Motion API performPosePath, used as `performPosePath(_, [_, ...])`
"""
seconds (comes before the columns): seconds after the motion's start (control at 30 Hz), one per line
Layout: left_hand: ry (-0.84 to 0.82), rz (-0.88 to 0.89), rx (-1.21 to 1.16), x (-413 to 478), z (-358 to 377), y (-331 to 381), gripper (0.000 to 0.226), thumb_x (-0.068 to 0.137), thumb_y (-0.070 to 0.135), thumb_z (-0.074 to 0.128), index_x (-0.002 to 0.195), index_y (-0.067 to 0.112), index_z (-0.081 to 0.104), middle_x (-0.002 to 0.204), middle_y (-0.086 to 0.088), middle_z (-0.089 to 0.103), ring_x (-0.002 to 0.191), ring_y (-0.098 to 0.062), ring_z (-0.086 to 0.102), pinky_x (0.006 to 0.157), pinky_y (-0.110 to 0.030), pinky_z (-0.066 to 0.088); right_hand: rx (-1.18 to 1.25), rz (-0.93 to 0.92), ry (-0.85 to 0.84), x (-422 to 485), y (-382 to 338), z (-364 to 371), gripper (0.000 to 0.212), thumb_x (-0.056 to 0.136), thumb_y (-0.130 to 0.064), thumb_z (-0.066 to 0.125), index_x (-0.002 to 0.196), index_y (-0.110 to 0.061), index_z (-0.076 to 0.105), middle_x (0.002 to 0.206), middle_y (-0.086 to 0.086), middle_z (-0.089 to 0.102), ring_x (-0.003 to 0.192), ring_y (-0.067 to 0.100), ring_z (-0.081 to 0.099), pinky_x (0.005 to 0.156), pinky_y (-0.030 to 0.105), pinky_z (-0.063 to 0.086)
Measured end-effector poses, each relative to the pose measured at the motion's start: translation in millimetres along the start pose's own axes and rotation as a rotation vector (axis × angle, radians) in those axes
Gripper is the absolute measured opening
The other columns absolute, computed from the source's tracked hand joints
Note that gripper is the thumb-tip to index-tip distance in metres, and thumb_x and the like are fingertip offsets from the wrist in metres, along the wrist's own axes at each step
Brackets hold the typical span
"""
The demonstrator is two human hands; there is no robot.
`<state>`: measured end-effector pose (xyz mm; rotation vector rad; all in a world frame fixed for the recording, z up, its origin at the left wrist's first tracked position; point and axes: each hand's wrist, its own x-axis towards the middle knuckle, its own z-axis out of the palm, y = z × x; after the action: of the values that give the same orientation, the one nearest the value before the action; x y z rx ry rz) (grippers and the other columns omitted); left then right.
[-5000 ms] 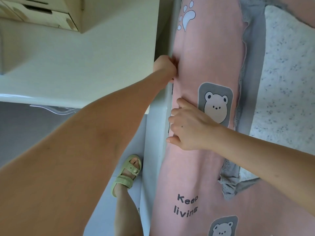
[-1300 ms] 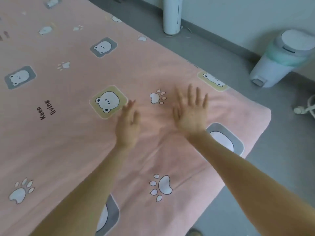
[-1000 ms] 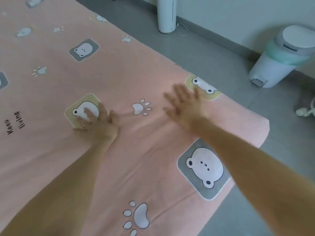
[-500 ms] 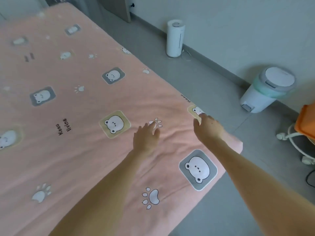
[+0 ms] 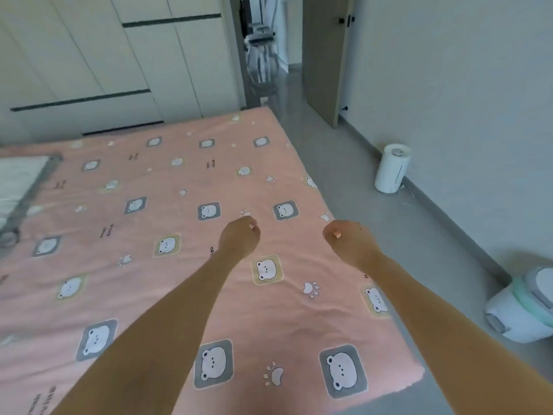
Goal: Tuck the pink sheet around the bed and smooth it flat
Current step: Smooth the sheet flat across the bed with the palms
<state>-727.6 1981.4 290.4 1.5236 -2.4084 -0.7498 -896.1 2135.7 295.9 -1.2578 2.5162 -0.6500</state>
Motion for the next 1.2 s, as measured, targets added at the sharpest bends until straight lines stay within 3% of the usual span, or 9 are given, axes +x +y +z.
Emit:
performPosePath(0.13, [0.171,-0.131,-0.07,-23,-17,54,0.028,0.091,0.016,0.041,0.107,0.014,0.064,0.115,-0.006,0.064,0.101,-0.028,0.058,0.078,-0.027,0.041,-0.02,-0.216,-0.017,10,19,-59,0.022,0.094,-0.022,0.046,0.093,-0.015,0.066,0.093,0.002,0.069,0.09,0.026,0.061,0.074,0.028,0.044])
performPosePath(0.27, [0.259,-0.266,-0.098,-61,-3,94,0.026,0.088,0.013,0.04,0.09,0.012,0.066,0.097,-0.01,0.068,0.075,-0.023,0.049,0.058,-0.023,0.033,0.087,-0.388,-0.08,8,49,-101,0.018,0.092,-0.018,0.049,0.085,-0.009,0.064,0.079,0.003,0.067,0.08,0.027,0.06,0.079,0.039,0.05])
performPosePath(0.33, [0.262,-0.322,-0.143,-77,10,107,0.026,0.087,0.012,0.042,0.095,0.011,0.067,0.1,-0.008,0.068,0.081,-0.023,0.052,0.065,-0.022,0.036,0.115,-0.44,-0.136,10,67,-116,0.017,0.092,-0.018,0.051,0.092,-0.011,0.067,0.086,0.0,0.07,0.085,0.026,0.062,0.082,0.038,0.05])
performPosePath(0.43, [0.309,-0.435,-0.205,-85,28,121,0.025,0.089,0.012,0.043,0.099,0.009,0.066,0.104,-0.01,0.067,0.091,-0.027,0.057,0.071,-0.024,0.039,0.049,-0.513,-0.168,28,86,-134,0.016,0.091,-0.022,0.051,0.088,-0.017,0.065,0.074,-0.011,0.062,0.079,0.022,0.058,0.07,0.029,0.044])
performPosePath(0.63, [0.359,-0.607,-0.241,-45,68,148,0.029,0.09,0.01,0.04,0.106,0.009,0.065,0.111,-0.01,0.065,0.102,-0.029,0.057,0.074,-0.024,0.039,0.079,-0.648,-0.269,95,109,-149,0.017,0.092,-0.024,0.051,0.095,-0.02,0.067,0.085,-0.007,0.068,0.083,0.019,0.064,0.075,0.03,0.048])
performPosePath(0.83, [0.363,-0.735,-0.226,16,100,166,0.027,0.087,0.008,0.037,0.095,0.007,0.063,0.103,-0.011,0.067,0.083,-0.026,0.057,0.052,-0.021,0.031,0.065,-0.733,-0.368,195,115,-149,0.018,0.093,-0.027,0.051,0.101,-0.023,0.066,0.089,-0.012,0.064,0.093,0.014,0.061,0.072,0.025,0.039])
performPosePath(1.03, [0.497,-0.867,-0.231,70,113,173,0.027,0.085,0.007,0.038,0.098,-0.002,0.06,0.107,-0.019,0.063,0.102,-0.035,0.059,0.075,-0.039,0.05,0.072,-0.83,-0.491,289,100,-123,0.02,0.094,-0.029,0.05,0.104,-0.023,0.066,0.101,-0.008,0.069,0.094,0.016,0.062,0.077,0.026,0.044])
performPosePath(1.2, [0.706,-1.007,-0.296,110,134,167,0.029,0.09,0.013,0.043,0.113,0.01,0.061,0.115,-0.01,0.062,0.098,-0.029,0.061,0.077,-0.028,0.046,0.007,-0.966,-0.564,376,84,-82,0.023,0.095,-0.031,0.049,0.112,-0.024,0.063,0.111,-0.008,0.068,0.101,0.013,0.061,0.074,0.022,0.038])
